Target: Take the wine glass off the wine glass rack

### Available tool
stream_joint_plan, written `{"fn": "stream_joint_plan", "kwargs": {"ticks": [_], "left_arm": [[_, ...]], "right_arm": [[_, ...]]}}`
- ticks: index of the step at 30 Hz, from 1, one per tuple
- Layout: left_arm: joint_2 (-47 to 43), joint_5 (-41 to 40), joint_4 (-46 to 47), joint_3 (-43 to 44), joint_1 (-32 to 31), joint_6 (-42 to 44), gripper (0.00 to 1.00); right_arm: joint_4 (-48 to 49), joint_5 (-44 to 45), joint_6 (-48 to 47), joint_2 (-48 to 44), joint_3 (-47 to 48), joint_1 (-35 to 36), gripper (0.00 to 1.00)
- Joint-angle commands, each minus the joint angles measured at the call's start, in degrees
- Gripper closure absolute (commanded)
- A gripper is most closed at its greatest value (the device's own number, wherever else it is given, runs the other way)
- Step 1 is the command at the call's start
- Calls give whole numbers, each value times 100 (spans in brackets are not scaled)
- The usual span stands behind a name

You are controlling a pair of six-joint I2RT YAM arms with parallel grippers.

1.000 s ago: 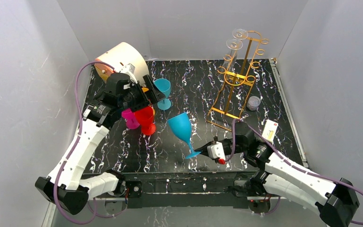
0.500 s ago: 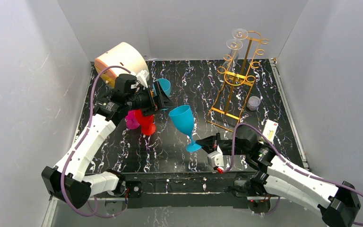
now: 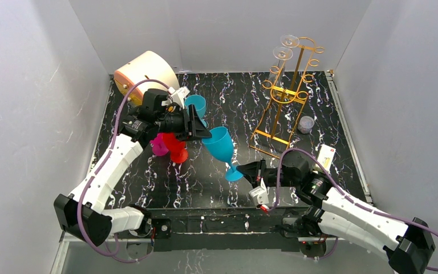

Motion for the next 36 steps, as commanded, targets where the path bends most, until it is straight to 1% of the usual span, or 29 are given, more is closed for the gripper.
{"fn": "stream_joint_plan", "kwargs": {"ticks": [1,3,5,6,10,12,13,18,20,23,25,30,31,33,36], "left_arm": [[65,583,-249,104,15,368,54],[85,651,-306,144,15,452,56],[95,749,-323,178,15,495,62],[103,785,-319,188,15,507,67],[130,947,-326,213,7,591,86],[126,926,-340,206,11,621,98],[122,908,-338,206,6,629,100],[49,881,-345,231,6,680,100],[7,759,-345,282,6,692,100],[-32,557,-345,351,6,701,100],[-49,474,-357,386,-1,694,100],[-92,207,-346,415,-29,696,100],[-90,158,-350,419,-29,701,100],[-83,93,-350,432,-29,701,100],[-65,40,-346,474,-38,709,100]], "right_arm": [[233,129,-953,21,181,34,99],[263,157,-1071,74,221,35,99],[128,191,-1352,153,275,34,99],[97,209,-1498,181,284,38,99],[167,237,-1594,259,319,43,99],[76,260,-1642,309,378,36,99],[71,267,-1651,320,386,41,99],[-58,231,-1669,357,448,37,99],[-111,211,-1672,357,462,43,91],[-165,133,-1666,358,471,39,83],[-179,64,-1648,333,458,41,79],[-189,22,-1491,291,453,35,72],[-209,11,-1480,281,449,42,70],[-245,-1,-1436,253,428,40,57],[-263,26,-1371,157,378,38,46]]}}
